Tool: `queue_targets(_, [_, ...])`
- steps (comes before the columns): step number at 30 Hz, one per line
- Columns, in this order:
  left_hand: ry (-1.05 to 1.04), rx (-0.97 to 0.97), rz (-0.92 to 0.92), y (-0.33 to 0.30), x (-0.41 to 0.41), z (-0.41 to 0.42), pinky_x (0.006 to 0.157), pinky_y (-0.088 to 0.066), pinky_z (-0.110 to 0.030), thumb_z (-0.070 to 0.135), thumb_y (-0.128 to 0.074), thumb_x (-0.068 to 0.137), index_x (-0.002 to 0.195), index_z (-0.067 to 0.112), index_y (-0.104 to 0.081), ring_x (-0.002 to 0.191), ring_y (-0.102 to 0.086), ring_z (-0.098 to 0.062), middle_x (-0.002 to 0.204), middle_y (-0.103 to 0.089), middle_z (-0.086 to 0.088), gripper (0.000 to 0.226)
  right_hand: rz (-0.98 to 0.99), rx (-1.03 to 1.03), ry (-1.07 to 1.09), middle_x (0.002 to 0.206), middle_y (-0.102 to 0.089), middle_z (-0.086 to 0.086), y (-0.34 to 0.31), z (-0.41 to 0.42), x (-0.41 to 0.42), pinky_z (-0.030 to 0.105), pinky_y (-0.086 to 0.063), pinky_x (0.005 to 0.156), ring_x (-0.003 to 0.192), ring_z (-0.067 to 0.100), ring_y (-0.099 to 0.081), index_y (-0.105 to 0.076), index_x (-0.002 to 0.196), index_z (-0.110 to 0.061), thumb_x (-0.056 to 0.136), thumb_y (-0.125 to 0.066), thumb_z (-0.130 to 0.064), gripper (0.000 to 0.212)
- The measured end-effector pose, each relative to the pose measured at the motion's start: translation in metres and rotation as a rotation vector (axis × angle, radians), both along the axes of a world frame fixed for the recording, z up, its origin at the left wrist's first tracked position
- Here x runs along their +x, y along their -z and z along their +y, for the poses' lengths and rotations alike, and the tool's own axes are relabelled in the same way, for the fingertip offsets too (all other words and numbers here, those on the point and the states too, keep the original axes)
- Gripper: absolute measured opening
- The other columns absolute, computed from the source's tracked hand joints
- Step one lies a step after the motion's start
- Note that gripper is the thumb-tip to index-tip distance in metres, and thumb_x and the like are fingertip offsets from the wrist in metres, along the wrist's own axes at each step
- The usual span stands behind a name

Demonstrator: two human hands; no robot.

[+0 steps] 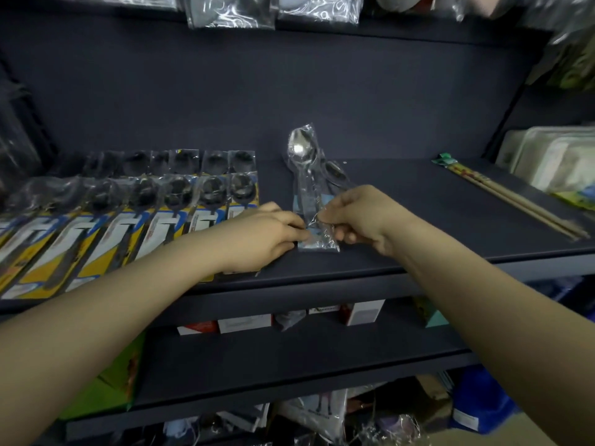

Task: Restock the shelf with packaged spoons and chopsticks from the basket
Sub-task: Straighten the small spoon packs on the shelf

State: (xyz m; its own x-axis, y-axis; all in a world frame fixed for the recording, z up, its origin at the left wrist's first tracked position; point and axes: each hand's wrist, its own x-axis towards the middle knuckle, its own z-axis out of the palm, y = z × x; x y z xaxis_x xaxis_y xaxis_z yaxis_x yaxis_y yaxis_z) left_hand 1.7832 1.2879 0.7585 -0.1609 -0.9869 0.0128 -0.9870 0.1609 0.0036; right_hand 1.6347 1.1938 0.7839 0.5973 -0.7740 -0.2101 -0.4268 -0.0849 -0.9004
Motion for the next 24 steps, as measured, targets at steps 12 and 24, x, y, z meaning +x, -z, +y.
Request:
queue_targets(12, [-0.111, 0.099, 0.191, -0.016, -0.001, -0.019, 0.116, -0.019, -0.027, 0.057, -0.049, 0.080, 0.144, 0.019, -0.024, 0.142, -0.021, -0.014, 0.156, -0.018, 0.001, 0.079, 0.268, -0.222, 0.000, 0.045, -0.057, 0.005, 0.020, 0.003, 0.016, 0.013, -0.042, 0.034, 0.024, 0.005, -0.046, -0.055, 0.063, -0.007, 0.083, -0.064, -0.013, 0.023])
queue_targets(24, [-0.159, 0.186, 0.180, -0.006, -0.018, -0.024, 0.115, -0.014, -0.029, 0.063, -0.050, 0.077, 0.144, 0.036, -0.018, 0.144, -0.007, -0.015, 0.158, -0.002, 0.009, 0.079, 0.684, -0.624, 0.094, 0.103, -0.055, 0.020, 0.011, -0.076, -0.033, 0.038, -0.044, 0.077, 0.098, 0.036, -0.052, -0.050, 0.083, -0.003, 0.090, -0.054, -0.038, 0.037])
